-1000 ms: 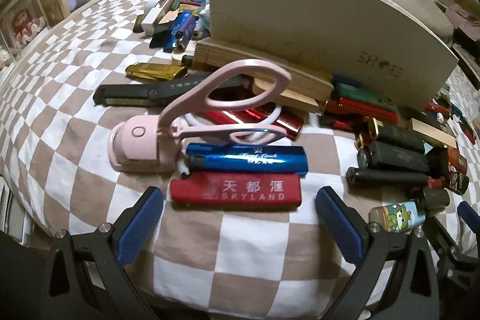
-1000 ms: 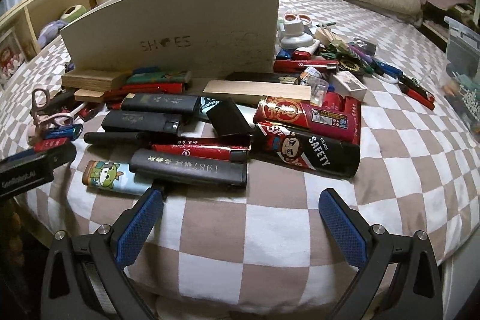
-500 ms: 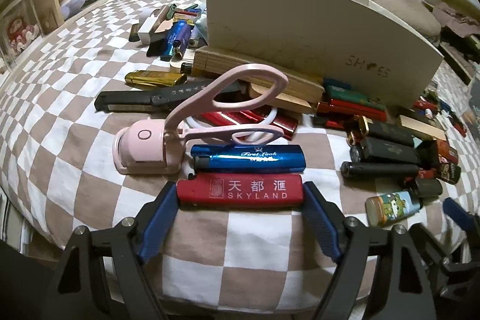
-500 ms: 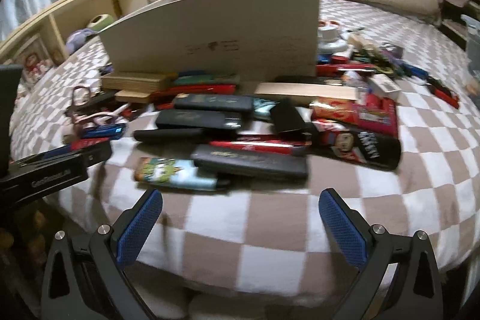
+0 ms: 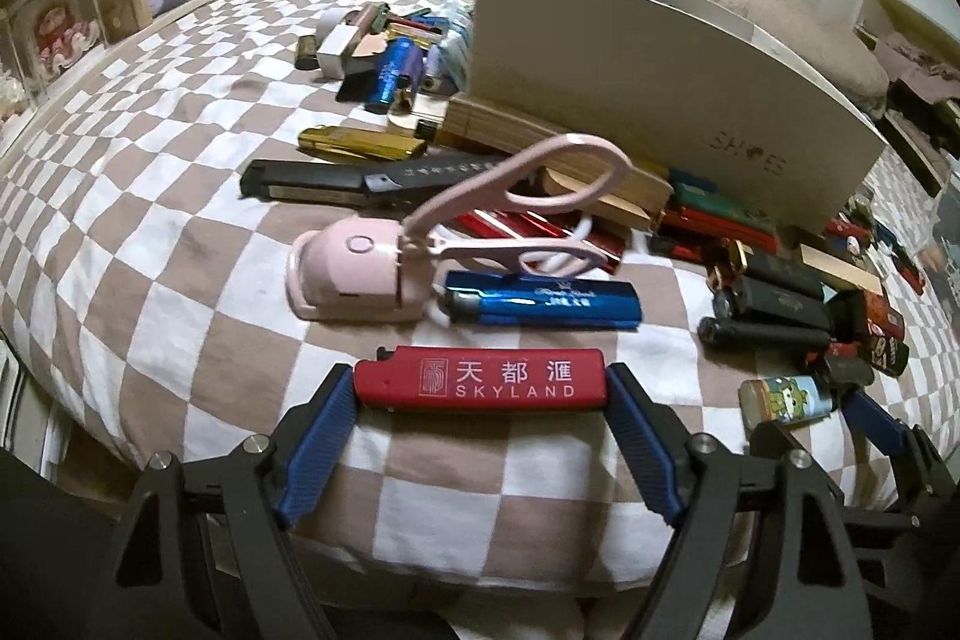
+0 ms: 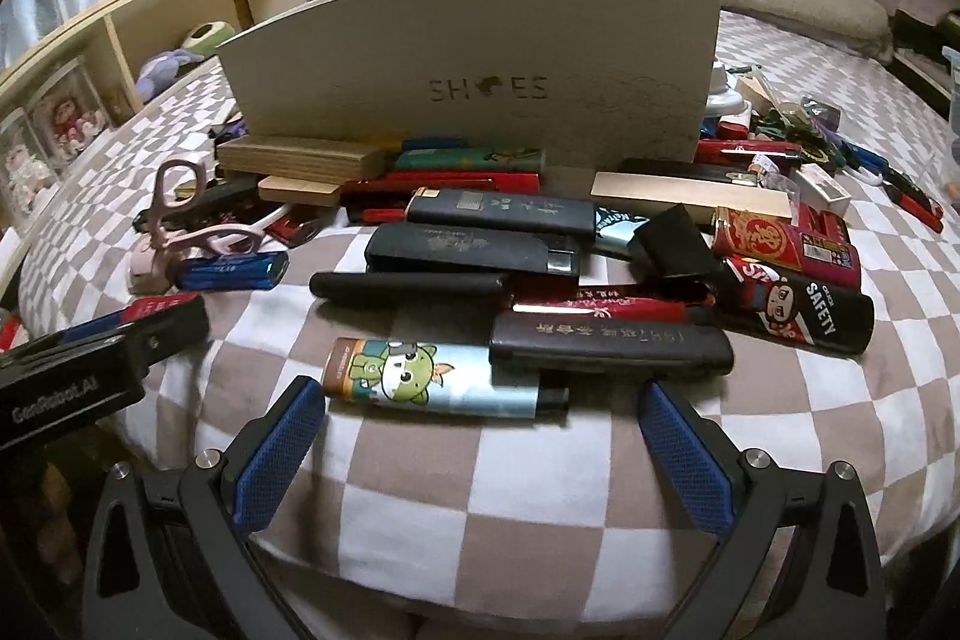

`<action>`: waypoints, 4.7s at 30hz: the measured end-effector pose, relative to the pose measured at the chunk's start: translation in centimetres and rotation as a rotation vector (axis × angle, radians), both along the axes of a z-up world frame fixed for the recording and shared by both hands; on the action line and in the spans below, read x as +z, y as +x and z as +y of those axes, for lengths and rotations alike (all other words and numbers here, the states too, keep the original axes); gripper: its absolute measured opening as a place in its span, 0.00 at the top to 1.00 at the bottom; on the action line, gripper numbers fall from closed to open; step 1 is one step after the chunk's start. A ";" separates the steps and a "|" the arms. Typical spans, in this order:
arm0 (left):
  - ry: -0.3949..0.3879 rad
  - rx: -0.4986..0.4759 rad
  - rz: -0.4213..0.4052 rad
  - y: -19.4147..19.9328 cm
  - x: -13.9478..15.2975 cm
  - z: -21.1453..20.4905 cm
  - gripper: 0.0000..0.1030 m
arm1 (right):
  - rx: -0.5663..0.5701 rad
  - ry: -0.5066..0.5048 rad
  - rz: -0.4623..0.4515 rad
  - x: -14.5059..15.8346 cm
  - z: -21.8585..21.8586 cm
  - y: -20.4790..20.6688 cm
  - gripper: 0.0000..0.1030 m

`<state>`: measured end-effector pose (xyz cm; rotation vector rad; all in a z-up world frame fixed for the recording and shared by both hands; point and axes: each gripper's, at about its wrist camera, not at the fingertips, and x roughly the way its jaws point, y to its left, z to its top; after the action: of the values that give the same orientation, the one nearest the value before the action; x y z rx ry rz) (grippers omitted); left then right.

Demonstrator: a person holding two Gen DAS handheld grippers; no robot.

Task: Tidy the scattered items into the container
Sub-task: 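Grasp the green cartoon-printed lighter with the right tool while the left tool holds the red lighter, then carry the red lighter and cartoon lighter over the white box with both tools, then open the right tool to drop the cartoon lighter while the left tool lowers the red lighter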

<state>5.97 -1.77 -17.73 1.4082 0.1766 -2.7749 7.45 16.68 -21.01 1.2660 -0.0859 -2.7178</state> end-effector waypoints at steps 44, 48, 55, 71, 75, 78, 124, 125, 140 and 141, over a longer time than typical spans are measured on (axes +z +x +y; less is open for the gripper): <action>-0.011 -0.065 0.118 0.9 3.9 0.9 0.20 | -0.025 -0.067 0.038 5.0 0.1 1.3 0.20; -0.006 -0.069 0.142 0.3 5.5 0.8 0.20 | -0.032 -0.071 0.071 6.4 0.9 0.9 0.20; 0.013 -0.078 0.180 -1.6 8.0 0.9 0.20 | -0.040 -0.077 0.112 8.5 2.4 -0.4 0.20; 0.028 -0.133 0.259 -6.4 13.0 2.8 0.20 | -0.033 -0.062 0.233 13.7 4.4 -5.7 0.20; 0.033 -0.144 0.274 -7.9 14.2 3.1 0.20 | -0.031 -0.049 0.260 15.0 4.9 -7.4 0.20; 0.030 -0.146 0.287 -8.9 15.0 3.5 0.20 | -0.025 -0.038 0.273 15.6 5.1 -8.9 0.20; 0.070 -0.181 0.169 -19.4 10.7 3.6 0.20 | -0.057 -0.023 -0.034 9.9 5.9 -28.1 0.20; 0.071 -0.182 0.167 -19.6 10.7 3.7 0.20 | -0.055 -0.035 -0.027 10.0 6.0 -28.0 0.20; 0.090 -0.170 0.080 -26.3 11.8 4.6 0.20 | -0.104 -0.119 0.004 9.9 7.5 -26.9 0.08; 0.100 -0.166 0.065 -27.0 11.9 4.5 0.20 | -0.104 -0.120 0.006 9.9 7.4 -26.9 0.08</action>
<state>-21.03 2.70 -5.81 1.4157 0.2129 -2.9880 -19.44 24.12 -11.15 1.2527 -0.3173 -2.7555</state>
